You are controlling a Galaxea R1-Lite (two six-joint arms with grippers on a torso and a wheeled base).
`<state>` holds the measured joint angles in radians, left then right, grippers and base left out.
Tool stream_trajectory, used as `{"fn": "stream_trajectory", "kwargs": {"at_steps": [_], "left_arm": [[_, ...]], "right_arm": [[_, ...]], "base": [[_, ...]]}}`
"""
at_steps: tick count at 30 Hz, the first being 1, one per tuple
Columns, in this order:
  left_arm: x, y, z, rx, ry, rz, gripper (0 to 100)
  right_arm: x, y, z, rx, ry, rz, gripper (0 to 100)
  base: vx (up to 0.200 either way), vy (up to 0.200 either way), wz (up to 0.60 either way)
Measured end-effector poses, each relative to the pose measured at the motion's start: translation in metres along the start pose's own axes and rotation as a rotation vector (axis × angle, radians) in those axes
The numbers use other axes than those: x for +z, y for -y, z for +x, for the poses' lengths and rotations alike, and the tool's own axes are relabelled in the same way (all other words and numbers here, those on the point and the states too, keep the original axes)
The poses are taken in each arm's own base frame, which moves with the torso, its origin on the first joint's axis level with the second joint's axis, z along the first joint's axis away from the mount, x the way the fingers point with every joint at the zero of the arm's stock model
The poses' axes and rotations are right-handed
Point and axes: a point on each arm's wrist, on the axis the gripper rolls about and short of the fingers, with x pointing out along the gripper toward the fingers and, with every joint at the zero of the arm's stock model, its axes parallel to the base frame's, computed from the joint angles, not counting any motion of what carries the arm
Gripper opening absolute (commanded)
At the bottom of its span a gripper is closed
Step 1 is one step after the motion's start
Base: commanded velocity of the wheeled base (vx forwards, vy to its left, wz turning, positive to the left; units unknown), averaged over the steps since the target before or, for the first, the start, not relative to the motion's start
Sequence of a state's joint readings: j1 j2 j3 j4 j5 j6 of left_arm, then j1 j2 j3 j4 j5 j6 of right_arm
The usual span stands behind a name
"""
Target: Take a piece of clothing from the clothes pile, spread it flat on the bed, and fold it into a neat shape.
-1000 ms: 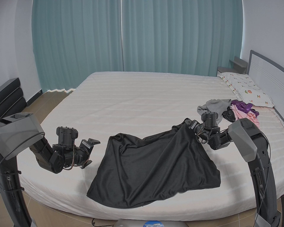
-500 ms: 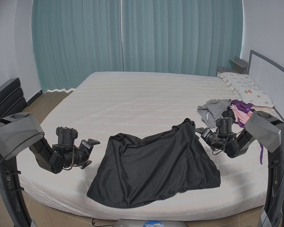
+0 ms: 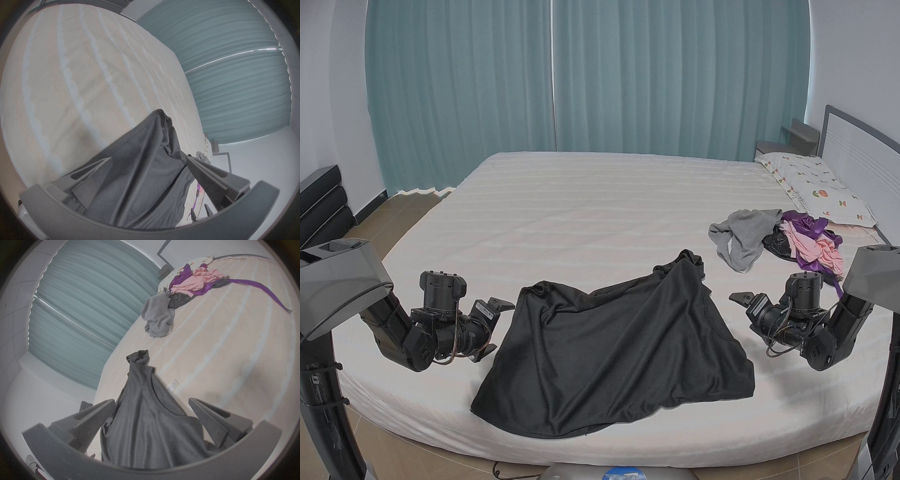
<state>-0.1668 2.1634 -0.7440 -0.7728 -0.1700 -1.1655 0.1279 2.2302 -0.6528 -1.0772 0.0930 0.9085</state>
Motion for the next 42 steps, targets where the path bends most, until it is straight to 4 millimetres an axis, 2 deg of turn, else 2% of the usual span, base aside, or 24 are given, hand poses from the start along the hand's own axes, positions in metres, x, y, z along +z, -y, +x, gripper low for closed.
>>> {"fn": "stream_trajectory", "kwargs": {"at_steps": [7, 14, 23, 32, 36, 42], "left_arm": [[-0.002, 0.001, -0.006, -0.002, -0.003, 0.002, 100], [-0.012, -0.002, -0.020, 0.015, -0.016, 0.007, 100], [-0.027, -0.030, -0.044, 0.112, -0.051, 0.036, 100], [-0.040, -0.061, -0.063, 0.253, -0.055, 0.197, 100], [-0.043, -0.069, -0.064, 0.287, -0.069, 0.219, 100], [-0.040, -0.074, -0.053, 0.289, 0.004, 0.231, 100]], "right_arm": [[-0.005, 0.002, -0.012, -0.003, -0.008, -0.002, 100], [-0.018, 0.001, -0.031, -0.004, -0.050, -0.014, 100], [-0.024, 0.005, -0.045, -0.002, -0.074, -0.017, 100], [-0.029, 0.013, -0.049, -0.015, -0.085, -0.025, 100], [-0.031, 0.016, -0.048, -0.015, -0.085, -0.031, 100], [-0.035, 0.020, -0.046, -0.026, -0.098, -0.038, 100]], "base": [[0.000, 0.000, 0.00], [-0.200, 0.000, 0.00], [-0.044, 0.000, 0.00], [0.000, 0.000, 0.00], [0.000, 0.000, 0.00], [0.000, 0.000, 0.00]]}}
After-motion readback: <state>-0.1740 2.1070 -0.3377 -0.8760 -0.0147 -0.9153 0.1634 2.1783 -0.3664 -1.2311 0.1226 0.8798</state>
